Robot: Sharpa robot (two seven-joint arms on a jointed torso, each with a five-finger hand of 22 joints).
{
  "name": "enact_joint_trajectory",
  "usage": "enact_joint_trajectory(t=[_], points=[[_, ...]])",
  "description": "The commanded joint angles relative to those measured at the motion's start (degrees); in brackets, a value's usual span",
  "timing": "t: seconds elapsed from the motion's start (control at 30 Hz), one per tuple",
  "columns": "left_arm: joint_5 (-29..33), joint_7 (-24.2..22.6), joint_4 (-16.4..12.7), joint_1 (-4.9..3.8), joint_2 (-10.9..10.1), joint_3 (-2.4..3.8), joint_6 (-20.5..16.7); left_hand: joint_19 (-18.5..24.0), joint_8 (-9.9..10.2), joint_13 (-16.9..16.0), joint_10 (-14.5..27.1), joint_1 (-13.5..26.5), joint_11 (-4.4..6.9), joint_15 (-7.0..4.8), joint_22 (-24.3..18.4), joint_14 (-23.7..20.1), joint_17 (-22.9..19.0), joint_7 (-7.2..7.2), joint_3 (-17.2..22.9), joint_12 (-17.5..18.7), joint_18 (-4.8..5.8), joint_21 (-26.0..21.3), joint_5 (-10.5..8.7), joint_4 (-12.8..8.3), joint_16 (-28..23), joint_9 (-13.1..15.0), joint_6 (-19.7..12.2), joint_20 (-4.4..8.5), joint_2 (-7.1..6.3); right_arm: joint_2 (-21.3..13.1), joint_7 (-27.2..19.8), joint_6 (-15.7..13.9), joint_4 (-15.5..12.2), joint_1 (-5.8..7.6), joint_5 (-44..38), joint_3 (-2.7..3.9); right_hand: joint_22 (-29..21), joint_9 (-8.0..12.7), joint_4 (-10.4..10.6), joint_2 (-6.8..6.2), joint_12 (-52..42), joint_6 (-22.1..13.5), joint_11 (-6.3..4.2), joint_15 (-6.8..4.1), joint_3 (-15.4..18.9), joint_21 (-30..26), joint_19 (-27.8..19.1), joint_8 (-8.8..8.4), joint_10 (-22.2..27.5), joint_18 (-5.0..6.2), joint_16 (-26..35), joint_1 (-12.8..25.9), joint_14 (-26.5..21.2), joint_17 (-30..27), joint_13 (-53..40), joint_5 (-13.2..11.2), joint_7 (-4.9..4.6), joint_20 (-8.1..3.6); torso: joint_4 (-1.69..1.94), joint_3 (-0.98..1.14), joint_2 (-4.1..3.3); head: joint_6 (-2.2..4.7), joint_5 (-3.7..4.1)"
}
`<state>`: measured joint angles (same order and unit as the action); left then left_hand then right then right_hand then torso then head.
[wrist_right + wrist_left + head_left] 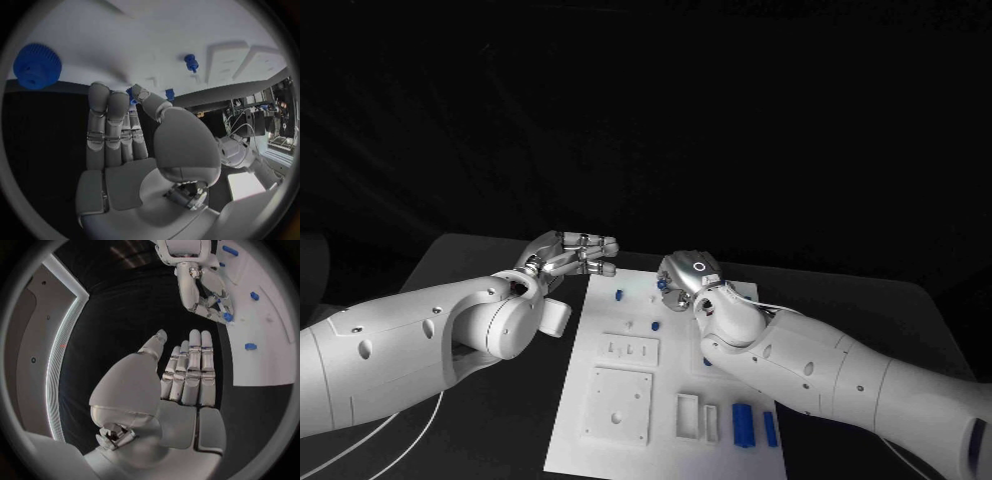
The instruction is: Assemble the parts on the task board
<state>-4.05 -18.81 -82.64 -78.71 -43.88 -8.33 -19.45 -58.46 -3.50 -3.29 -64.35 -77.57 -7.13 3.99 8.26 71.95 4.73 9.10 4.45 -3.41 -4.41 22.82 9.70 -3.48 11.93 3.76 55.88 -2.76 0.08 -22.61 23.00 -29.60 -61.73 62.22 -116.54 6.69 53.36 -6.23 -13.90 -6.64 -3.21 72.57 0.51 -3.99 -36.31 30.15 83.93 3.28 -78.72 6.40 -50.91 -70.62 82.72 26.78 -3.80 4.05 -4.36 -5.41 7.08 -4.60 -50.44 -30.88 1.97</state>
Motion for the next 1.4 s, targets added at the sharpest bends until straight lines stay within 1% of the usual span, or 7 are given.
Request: enact_joint_trajectory(t=[0.03,0.27,0.33,0.6,1.03,1.27,1.4], points=[[-0.4,-0.4,-0.2,-0.15,0.2,0.05,0.7,-0.1,-0.1,-0.1,0.5,0.1,0.04,0.1,-0.1,-0.1,0.0,-0.01,-0.2,0.0,0.29,0.0,-0.35,0.1,-0.3,0.0,-0.6,-0.37,0.4,0.3,0.6,0.7,0.4,0.01,-0.9,-0.03,0.1,-2.8,0.4,0.2,-0.2,0.5,0.17,-0.45,-0.8,-0.2,1.2,0.41,-0.3,0.64,0.2,-0.2,0.0,0.0,-0.1,0.1,0.24,-0.37,0.08,-0.09,-0.06,0.08,-0.06],[-0.4,-0.4,-0.3,-0.25,0.3,0.05,0.8,-0.1,-0.1,-0.1,0.5,0.1,0.04,0.1,-0.1,-0.1,0.0,-0.01,-0.2,0.0,0.29,0.0,-0.35,0.1,-0.3,0.0,-0.6,-0.37,0.4,0.7,0.6,0.4,0.5,0.01,-0.6,-0.04,0.2,-2.7,0.4,0.23,-0.2,0.5,0.18,-0.46,-0.8,-0.3,1.3,0.4,-0.3,0.64,0.2,-0.2,0.0,0.0,-0.1,0.1,0.24,-0.37,0.17,-0.11,-0.18,-0.07,-0.26],[-0.4,-0.4,-0.3,-0.28,0.3,0.05,0.8,-0.1,-0.1,-0.1,0.5,0.1,0.04,0.1,-0.1,-0.1,0.0,-0.01,-0.2,0.0,0.29,0.0,-0.35,0.1,-0.3,0.0,-0.6,-0.37,0.4,0.7,0.7,0.3,0.6,0.01,-0.6,-0.04,0.2,-2.7,0.4,0.23,-0.2,0.5,0.18,-0.46,-0.8,-0.3,1.3,0.4,-0.3,0.64,0.2,-0.2,0.0,0.0,-0.1,0.1,0.24,-0.37,0.29,-0.19,-0.21,-0.07,-0.2],[-0.4,-0.4,-0.2,-0.33,0.4,0.05,0.7,-0.1,-0.1,-0.1,0.5,0.1,0.04,0.1,-0.1,-0.1,0.0,-0.01,-0.2,0.0,0.29,0.0,-0.35,0.1,-0.3,0.0,-0.6,-0.37,0.4,0.6,1.0,0.2,0.4,0.06,-0.6,-0.03,0.5,-2.7,0.3,0.25,-0.2,0.5,0.18,-0.46,-0.8,-0.5,1.4,0.4,-0.3,0.67,0.2,-0.2,0.0,0.1,-0.1,0.2,0.24,-0.38,0.04,-0.1,-0.23,-0.19,-0.48],[-0.5,-0.4,-0.1,-0.36,0.6,0.05,0.8,-0.1,-0.1,-0.1,0.5,0.1,0.04,0.1,-0.1,-0.1,0.0,-0.01,-0.2,0.0,0.29,0.0,-0.35,0.1,-0.3,0.0,-0.6,-0.37,0.4,1.6,1.0,1.4,2.0,0.08,-0.2,-0.03,0.9,-2.7,0.3,0.25,-0.2,0.5,0.17,-0.47,-0.7,-1.0,1.4,0.39,-0.4,0.66,0.3,-0.1,0.0,0.1,-0.1,0.5,0.25,-0.38,0.21,-0.21,-0.35,-0.14,-0.4],[-0.5,-0.4,0.0,-0.4,0.8,0.05,0.8,-0.1,-0.1,-0.1,0.5,0.1,0.04,0.1,-0.1,-0.1,0.0,-0.01,-0.2,0.0,0.29,0.0,-0.35,0.1,-0.3,0.0,-0.6,-0.37,0.4,2.1,0.9,1.4,2.7,0.17,0.0,-0.03,0.9,-2.7,0.3,0.25,-0.2,0.5,0.17,-0.47,-0.7,-1.0,1.4,0.39,-0.4,0.66,0.3,-0.1,0.0,0.1,-0.1,0.5,0.25,-0.38,0.14,-0.31,-0.26,-0.27,-0.5],[-0.5,-0.4,0.0,-0.41,0.9,0.05,0.8,-0.1,-0.1,-0.1,0.5,0.1,0.04,0.1,-0.1,-0.1,0.0,-0.01,-0.2,0.0,0.29,0.0,-0.35,0.1,-0.3,0.0,-0.6,-0.37,0.4,2.3,0.7,2.0,2.9,0.25,0.4,-0.03,1.0,-2.7,0.3,0.26,-0.2,0.5,0.19,-0.46,-0.6,-1.4,1.5,0.39,-0.3,0.69,0.3,0.0,0.0,0.0,-0.1,0.6,0.23,-0.37,0.09,-0.29,-0.24,-0.29,-0.54]])
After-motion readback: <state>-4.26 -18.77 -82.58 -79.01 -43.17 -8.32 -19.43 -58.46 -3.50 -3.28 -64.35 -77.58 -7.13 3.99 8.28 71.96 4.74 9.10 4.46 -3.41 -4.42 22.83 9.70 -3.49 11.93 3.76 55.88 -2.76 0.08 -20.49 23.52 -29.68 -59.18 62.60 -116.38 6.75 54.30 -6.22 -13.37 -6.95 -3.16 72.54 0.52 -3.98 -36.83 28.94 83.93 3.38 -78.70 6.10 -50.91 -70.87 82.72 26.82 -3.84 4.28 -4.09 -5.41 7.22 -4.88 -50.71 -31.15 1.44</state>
